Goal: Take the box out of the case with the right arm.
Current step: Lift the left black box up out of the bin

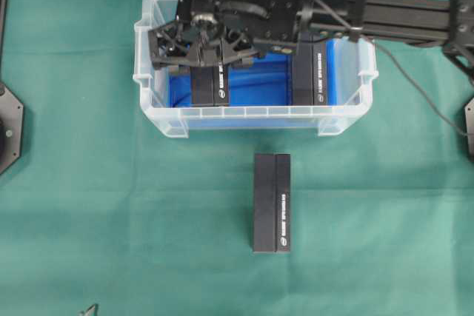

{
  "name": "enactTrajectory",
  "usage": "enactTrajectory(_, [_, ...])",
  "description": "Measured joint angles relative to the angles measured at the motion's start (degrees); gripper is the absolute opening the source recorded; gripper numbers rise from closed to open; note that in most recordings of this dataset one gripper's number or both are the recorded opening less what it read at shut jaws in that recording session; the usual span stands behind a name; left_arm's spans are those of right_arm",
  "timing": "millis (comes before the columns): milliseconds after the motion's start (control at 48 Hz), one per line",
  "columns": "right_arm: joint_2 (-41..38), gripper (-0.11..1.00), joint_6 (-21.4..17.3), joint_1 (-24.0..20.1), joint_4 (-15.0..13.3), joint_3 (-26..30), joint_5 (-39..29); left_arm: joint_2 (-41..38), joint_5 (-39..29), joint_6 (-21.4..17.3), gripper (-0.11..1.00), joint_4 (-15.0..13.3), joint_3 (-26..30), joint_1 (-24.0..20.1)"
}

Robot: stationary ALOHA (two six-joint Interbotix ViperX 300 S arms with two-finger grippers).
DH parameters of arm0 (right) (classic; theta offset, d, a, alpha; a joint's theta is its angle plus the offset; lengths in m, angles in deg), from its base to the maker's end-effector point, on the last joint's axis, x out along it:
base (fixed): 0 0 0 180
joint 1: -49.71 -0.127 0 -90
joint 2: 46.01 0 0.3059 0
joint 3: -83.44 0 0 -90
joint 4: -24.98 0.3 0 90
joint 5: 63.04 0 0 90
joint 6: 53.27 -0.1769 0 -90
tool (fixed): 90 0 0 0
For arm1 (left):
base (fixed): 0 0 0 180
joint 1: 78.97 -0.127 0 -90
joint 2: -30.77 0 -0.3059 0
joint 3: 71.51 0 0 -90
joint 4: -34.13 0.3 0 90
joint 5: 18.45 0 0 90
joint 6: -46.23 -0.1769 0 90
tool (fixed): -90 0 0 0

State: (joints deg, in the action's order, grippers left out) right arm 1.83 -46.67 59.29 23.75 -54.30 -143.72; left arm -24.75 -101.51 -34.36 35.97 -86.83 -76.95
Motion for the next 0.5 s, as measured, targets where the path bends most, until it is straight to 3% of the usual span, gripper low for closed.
enactTrajectory(499, [0.44,0.66,0.00,-0.62,-3.60,18.98,-17.05,-0.26,0.18,0.00,0.00,0.00,-0.09,0.00])
